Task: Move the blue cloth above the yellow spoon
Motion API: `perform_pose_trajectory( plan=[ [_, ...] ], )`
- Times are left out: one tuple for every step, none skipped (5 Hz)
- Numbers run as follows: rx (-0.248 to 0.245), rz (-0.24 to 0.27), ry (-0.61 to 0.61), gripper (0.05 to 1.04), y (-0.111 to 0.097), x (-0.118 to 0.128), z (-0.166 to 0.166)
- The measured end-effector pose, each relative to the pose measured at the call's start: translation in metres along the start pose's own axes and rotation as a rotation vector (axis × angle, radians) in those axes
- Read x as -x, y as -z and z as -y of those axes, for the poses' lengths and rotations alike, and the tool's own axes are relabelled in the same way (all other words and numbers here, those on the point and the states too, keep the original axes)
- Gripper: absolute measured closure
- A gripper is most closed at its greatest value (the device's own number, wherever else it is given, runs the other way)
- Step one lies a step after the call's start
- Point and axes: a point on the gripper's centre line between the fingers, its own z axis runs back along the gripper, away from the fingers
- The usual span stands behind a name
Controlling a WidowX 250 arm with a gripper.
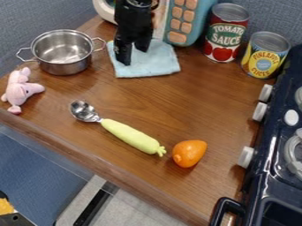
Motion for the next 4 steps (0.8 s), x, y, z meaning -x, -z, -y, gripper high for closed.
perform_pose_trajectory(
  plan=[
    [0.004,-0.004,0.016,0.083,-0.001,0.003,-0.012],
    [0.008,0.012,0.008,0.083,-0.004,0.006,-0.044],
    [0.004,0.015,0.012,0.083,-0.008,0.011,-0.072],
    [-0.008,0.015,-0.013,0.083,-0.009,0.010,-0.095]
  ],
)
